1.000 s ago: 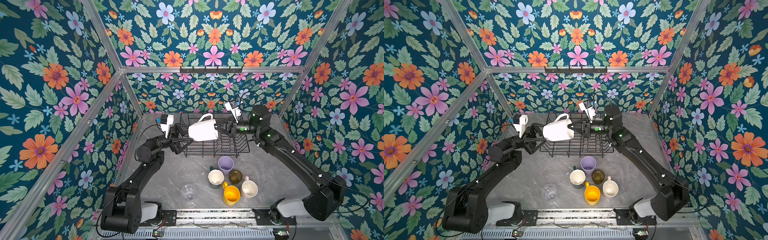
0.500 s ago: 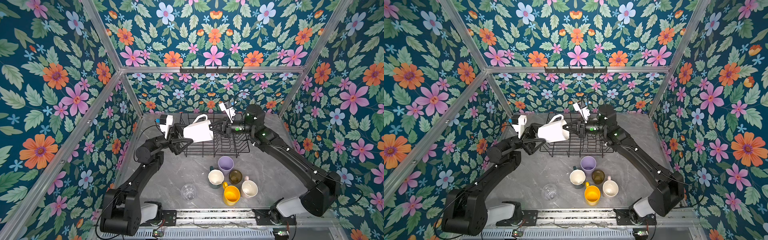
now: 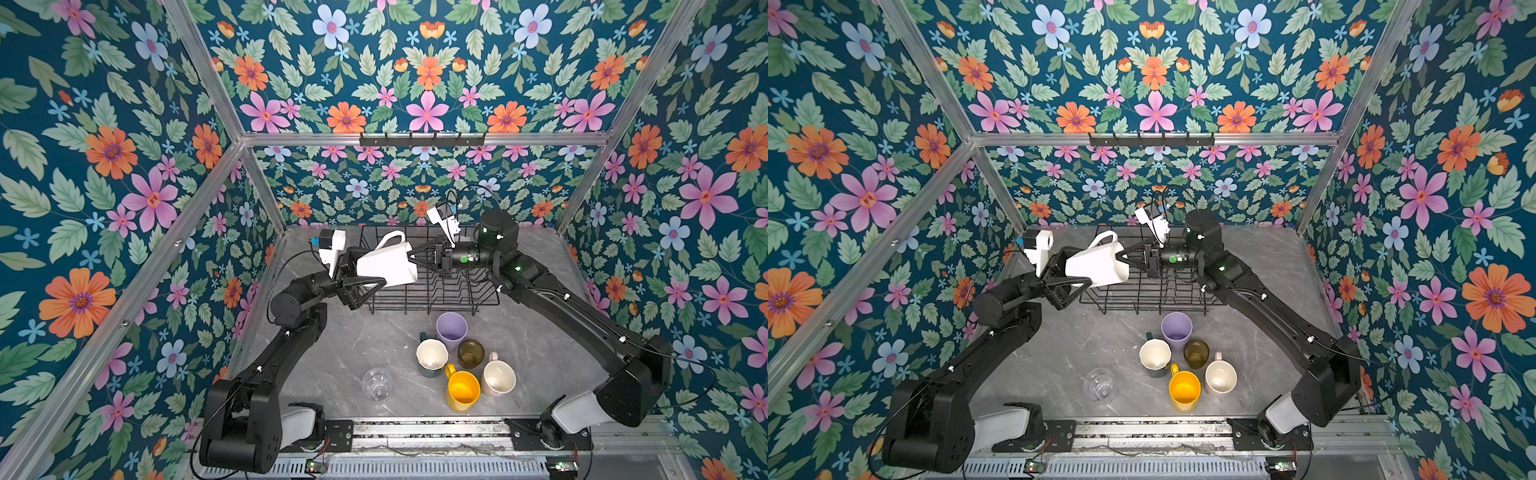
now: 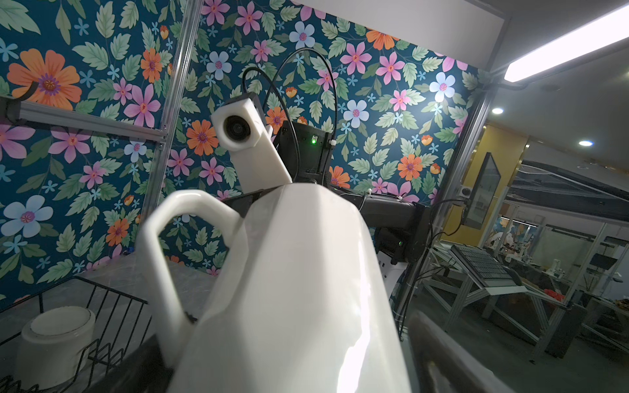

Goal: Load cups into a dish rack
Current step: Place the cup upside down at the dish rack.

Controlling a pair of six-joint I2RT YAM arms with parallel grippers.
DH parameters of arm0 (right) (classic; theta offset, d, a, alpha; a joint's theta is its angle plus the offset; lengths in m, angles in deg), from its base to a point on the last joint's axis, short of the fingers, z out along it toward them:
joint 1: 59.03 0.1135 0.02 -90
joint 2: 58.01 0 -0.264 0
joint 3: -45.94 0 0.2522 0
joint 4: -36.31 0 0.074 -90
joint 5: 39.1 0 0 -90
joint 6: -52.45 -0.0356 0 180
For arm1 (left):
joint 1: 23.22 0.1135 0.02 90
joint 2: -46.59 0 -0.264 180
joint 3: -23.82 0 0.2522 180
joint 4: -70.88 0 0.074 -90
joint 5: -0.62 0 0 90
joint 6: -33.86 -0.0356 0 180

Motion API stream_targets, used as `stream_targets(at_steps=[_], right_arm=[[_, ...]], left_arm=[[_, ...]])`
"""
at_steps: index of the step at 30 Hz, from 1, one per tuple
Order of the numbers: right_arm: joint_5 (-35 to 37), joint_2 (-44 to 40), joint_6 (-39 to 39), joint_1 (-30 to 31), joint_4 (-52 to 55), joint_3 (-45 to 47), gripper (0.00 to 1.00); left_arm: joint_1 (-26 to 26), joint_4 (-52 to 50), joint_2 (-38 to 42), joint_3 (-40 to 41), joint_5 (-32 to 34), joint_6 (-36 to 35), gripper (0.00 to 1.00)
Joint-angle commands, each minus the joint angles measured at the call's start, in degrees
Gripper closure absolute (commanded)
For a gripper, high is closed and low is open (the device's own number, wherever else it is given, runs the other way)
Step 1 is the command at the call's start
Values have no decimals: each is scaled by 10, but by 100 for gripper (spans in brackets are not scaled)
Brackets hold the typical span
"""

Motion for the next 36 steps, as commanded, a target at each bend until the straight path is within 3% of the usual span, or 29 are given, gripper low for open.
stream_targets(at_steps=[1, 13, 25, 30, 36], right_arm=[[11, 3, 20, 9, -19, -13, 100], [10, 23, 17, 18, -21, -28, 100], [14, 26, 17, 19, -15, -26, 100], [19, 25, 18, 20, -4, -23, 100], [28, 22, 17, 20, 2, -19, 100]], left_arm=[[0, 15, 4, -1, -3, -5, 2], [-2, 16, 7, 1, -10, -6, 7], [-3, 18, 9, -3, -16, -4, 32], [-3, 19, 9, -6, -16, -4, 68], [-3, 21, 7, -10, -16, -4, 100]])
